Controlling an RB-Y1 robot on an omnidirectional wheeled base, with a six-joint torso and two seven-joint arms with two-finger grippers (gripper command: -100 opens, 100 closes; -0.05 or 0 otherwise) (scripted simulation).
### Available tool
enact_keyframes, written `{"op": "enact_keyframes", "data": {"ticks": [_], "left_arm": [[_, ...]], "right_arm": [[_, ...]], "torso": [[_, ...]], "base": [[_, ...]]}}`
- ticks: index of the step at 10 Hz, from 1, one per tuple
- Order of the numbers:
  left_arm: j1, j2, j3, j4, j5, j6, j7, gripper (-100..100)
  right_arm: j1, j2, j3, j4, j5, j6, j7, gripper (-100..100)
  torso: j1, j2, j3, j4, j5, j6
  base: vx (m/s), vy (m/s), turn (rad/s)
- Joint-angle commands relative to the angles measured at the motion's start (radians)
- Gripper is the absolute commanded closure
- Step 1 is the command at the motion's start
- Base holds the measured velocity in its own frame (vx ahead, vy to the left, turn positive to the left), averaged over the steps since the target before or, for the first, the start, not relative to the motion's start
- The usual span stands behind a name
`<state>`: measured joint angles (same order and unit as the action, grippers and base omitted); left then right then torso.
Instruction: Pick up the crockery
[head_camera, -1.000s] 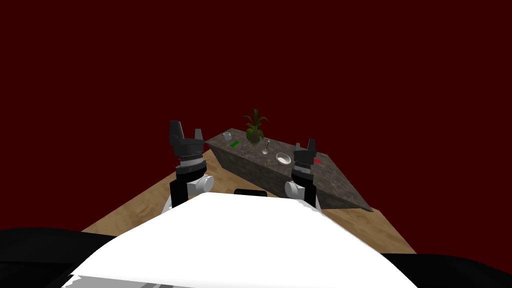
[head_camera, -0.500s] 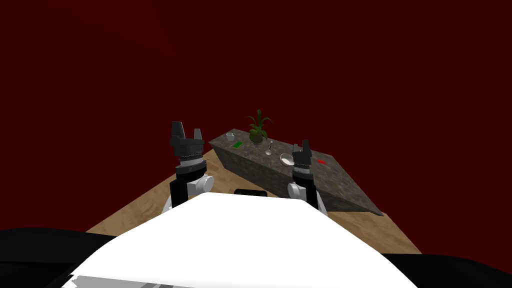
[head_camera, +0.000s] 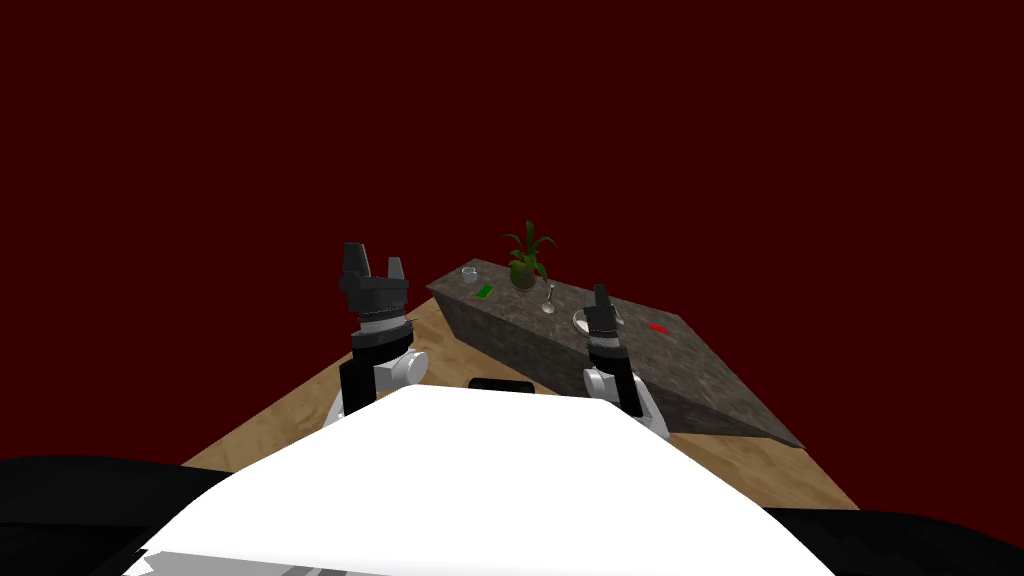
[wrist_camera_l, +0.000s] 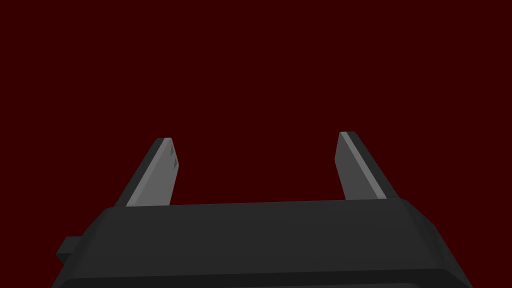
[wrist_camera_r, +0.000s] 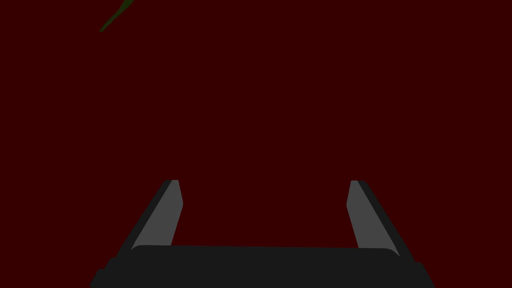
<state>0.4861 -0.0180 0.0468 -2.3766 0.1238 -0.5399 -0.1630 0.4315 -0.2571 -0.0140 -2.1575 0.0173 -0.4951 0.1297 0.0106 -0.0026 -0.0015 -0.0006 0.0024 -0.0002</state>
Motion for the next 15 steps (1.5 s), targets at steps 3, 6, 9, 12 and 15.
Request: {"op": "enact_keyframes", "data": {"ticks": [3,6,9,12,15], "left_arm": [[0.000,0.000,0.000,0.000,0.000,0.000,0.000,0],[0.000,0.000,0.000,0.000,0.000,0.000,0.000,0],[0.000,0.000,0.000,0.000,0.000,0.000,0.000,0],[0.000,0.000,0.000,0.000,0.000,0.000,0.000,0],[0.000,0.000,0.000,0.000,0.000,0.000,0.000,0]], "right_arm": [[-0.009,-0.102,-0.022,0.069,0.051,-0.026,0.023,-100],[-0.013,-0.176,-0.032,0.099,0.073,-0.037,0.032,-100],[-0.022,-0.265,-0.053,0.163,0.117,-0.059,0.049,-100],[-0.026,-0.326,-0.062,0.196,0.139,-0.071,0.058,-100],[-0.032,-0.417,-0.079,0.263,0.183,-0.093,0.073,-100]], "torso": [[-0.002,0.000,0.000,0.000,0.000,0.000],[0.002,-0.001,0.000,0.000,0.001,0.000],[-0.002,0.001,0.000,0.000,0.000,0.000],[0.000,0.000,0.000,0.000,0.000,0.000],[-0.003,0.000,0.000,0.000,0.000,0.000]], "base": [[0.051,0.154,0.045],[0.045,0.177,0.029],[0.036,0.157,0.044],[0.036,0.140,0.036],[0.043,0.131,0.050]]}}
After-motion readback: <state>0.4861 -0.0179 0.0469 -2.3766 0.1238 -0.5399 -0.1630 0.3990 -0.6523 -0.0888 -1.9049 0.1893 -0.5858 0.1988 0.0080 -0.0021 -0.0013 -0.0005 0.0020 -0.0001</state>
